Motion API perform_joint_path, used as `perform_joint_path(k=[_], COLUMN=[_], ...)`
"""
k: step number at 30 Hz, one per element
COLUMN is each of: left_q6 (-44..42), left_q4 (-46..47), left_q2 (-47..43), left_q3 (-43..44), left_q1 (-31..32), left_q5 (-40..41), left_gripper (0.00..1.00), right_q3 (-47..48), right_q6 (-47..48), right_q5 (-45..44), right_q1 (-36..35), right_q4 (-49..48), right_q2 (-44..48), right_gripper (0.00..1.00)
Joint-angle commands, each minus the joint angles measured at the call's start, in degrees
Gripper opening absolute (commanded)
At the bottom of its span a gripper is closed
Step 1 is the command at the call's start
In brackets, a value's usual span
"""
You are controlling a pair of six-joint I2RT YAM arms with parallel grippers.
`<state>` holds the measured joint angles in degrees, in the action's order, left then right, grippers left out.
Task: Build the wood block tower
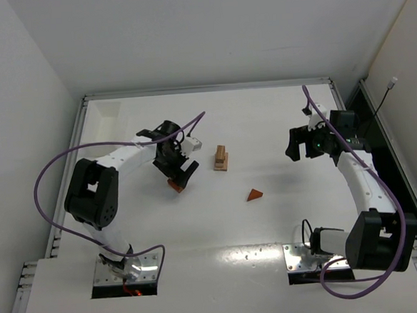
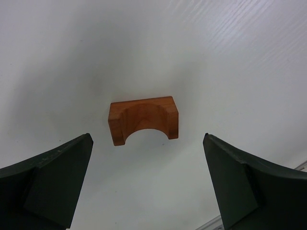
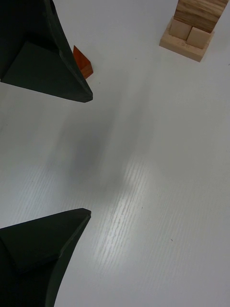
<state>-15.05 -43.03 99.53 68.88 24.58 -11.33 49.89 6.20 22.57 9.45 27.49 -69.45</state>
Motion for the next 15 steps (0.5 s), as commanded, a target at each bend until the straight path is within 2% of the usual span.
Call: perform_joint_path(k=[1,15], left_q6=[1.07,3.18], left_q4=[0.57,2.33], left_q2=[-1.88,0.31], left_q3=[-0.24,-0.77], left_q1=[0.73,2.4], left_q5=[-1.67,0.79], left_gripper=[1.0,1.0], right_q3=[1.44,0.91], right_q6=[0.75,0.75], right_q5=[0.81,0.81], right_q1=[-0.31,-0.31], right_q4=[-2.26,-1.73], right_q2=[0.37,2.03], right_gripper=[0.91,0.91])
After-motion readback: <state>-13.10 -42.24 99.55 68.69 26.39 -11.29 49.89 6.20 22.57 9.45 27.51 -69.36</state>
